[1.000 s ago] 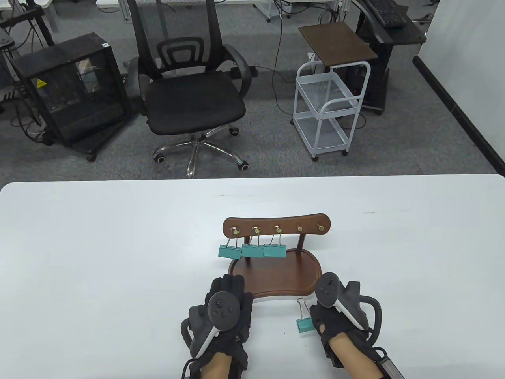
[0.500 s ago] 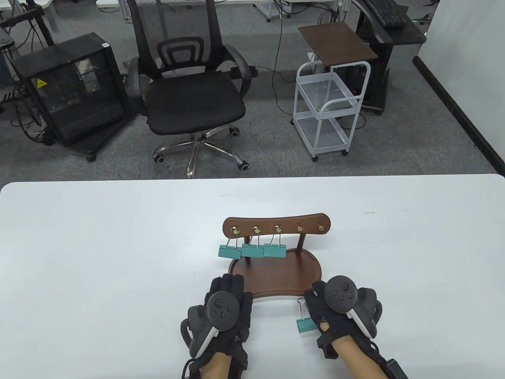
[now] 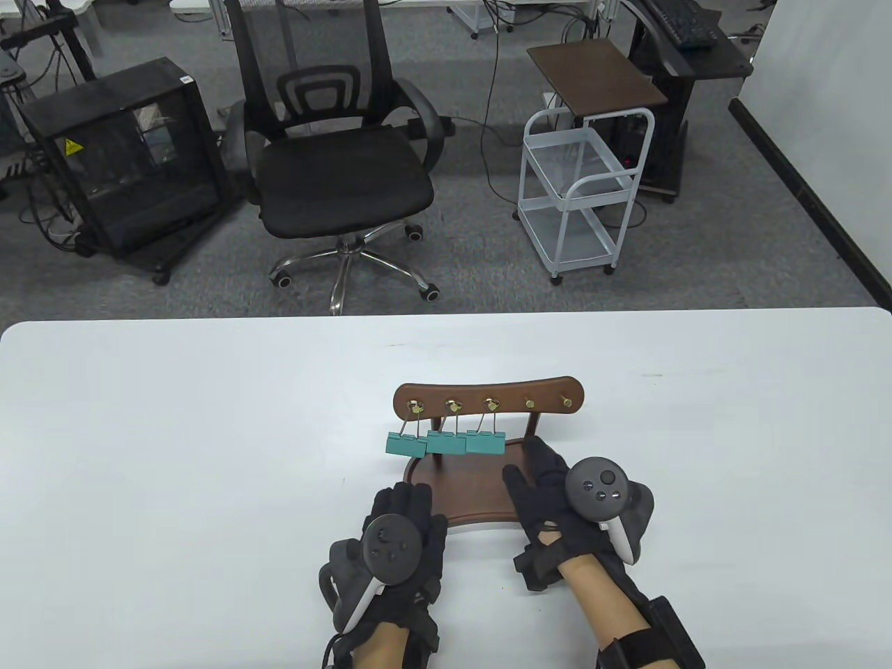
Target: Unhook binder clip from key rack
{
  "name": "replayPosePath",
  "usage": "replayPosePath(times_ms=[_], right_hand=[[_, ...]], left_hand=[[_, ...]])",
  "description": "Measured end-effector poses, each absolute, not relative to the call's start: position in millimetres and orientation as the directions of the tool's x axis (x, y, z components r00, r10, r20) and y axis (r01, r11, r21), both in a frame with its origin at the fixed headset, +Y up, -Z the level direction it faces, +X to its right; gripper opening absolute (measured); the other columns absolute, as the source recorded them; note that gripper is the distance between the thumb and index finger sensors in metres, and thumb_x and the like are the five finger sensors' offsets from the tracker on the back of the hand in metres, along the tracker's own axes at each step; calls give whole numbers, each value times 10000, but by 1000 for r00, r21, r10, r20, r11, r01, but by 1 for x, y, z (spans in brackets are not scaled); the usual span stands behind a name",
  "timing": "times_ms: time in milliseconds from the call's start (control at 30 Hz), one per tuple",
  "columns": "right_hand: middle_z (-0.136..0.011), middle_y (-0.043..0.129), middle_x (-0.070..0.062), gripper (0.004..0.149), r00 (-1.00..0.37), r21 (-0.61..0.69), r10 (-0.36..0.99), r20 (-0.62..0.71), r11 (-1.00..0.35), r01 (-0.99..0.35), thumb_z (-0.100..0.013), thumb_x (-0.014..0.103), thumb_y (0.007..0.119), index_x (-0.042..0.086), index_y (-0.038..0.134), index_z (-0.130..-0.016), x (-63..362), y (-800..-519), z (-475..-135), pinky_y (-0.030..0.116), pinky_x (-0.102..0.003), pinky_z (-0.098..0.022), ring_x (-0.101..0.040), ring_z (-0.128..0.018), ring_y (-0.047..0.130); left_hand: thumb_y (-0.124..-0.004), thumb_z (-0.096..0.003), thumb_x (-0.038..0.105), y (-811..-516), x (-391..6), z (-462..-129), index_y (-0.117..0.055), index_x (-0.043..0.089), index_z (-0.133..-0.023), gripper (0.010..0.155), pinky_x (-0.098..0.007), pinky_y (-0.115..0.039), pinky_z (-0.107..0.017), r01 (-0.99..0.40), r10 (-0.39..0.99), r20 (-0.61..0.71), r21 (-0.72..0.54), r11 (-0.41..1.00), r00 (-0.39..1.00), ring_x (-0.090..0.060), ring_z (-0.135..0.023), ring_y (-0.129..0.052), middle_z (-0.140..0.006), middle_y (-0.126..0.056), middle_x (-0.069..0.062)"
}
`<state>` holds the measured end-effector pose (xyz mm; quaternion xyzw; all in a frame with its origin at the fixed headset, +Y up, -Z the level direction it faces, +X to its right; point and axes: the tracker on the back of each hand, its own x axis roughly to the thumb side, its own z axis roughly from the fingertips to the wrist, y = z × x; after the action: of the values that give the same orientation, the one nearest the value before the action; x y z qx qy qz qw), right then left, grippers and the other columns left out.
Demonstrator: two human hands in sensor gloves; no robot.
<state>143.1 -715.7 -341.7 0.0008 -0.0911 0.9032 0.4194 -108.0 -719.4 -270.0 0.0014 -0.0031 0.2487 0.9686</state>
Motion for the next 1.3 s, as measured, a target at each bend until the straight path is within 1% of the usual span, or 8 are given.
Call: replayPosePath(times_ms=[100, 267, 400, 533, 700, 767, 1033, 1300], right_hand=[[-881, 733, -240, 666, -575, -224, 815, 70, -549, -805, -386, 542, 748, 136, 624, -899, 140, -719, -347, 736, -514, -542, -482, -766, 740], [-897, 709, -244, 682, -481, -223, 876, 29, -463, -858, -386, 550, 750, 137, 607, -909, 138, -727, -355, 728, -513, -552, -488, -777, 719], [-918, 673, -251, 692, -336, -173, 942, 13, -329, -928, -390, 541, 757, 137, 581, -923, 139, -736, -362, 713, -514, -565, -496, -791, 690], [-930, 649, -259, 707, -245, -102, 969, -15, -245, -964, -393, 530, 773, 131, 558, -937, 139, -743, -368, 707, -513, -572, -502, -799, 675], [-930, 652, -264, 709, -136, -57, 989, -57, -139, -989, -401, 513, 789, 125, 549, -944, 138, -750, -372, 717, -512, -568, -503, -794, 688], [-924, 663, -270, 712, -112, -22, 991, -75, -114, -993, -402, 505, 794, 121, 544, -947, 136, -751, -374, 729, -514, -559, -505, -785, 706], [-887, 741, -254, 691, -80, 18, 992, -101, -79, -997, -397, 450, 815, 124, 555, -948, 134, -752, -377, 789, -491, -521, -477, -741, 798], [-807, 846, -202, 606, -125, 21, 987, -100, -124, -992, -399, 408, 807, 159, 624, -921, 134, -750, -377, 843, -451, -461, -414, -665, 895]], left_hand=[[-608, -543, 521, -719, -108, -270, -627, 262, -1102, 617, -531, -520, -751, -482, 482, 9, 3, 876, 876, -333, -1104, -516, -1181, -593, -52], [-607, -542, 522, -719, -109, -270, -628, 262, -1101, 617, -531, -521, -750, -482, 481, 11, 7, 876, 876, -333, -1103, -519, -1180, -595, -52], [-608, -543, 520, -719, -109, -269, -629, 261, -1100, 615, -531, -521, -750, -484, 484, 10, 7, 875, 875, -334, -1103, -518, -1179, -597, -54], [-607, -543, 521, -719, -109, -269, -629, 262, -1100, 615, -530, -522, -751, -489, 489, 12, 8, 872, 872, -332, -1104, -517, -1179, -596, -55], [-609, -542, 520, -719, -109, -269, -630, 262, -1100, 615, -530, -522, -750, -493, 492, 16, 10, 870, 870, -332, -1104, -517, -1179, -597, -53], [-608, -543, 522, -719, -110, -269, -630, 262, -1100, 616, -530, -521, -751, -495, 495, 16, 11, 869, 869, -333, -1104, -518, -1180, -596, -51], [-607, -543, 523, -719, -110, -269, -631, 263, -1100, 616, -531, -519, -751, -492, 492, 14, 11, 870, 870, -333, -1103, -518, -1180, -596, -54], [-608, -542, 523, -718, -110, -269, -633, 263, -1099, 615, -531, -521, -750, -498, 498, 15, 12, 867, 867, -333, -1103, -518, -1180, -597, -52]])
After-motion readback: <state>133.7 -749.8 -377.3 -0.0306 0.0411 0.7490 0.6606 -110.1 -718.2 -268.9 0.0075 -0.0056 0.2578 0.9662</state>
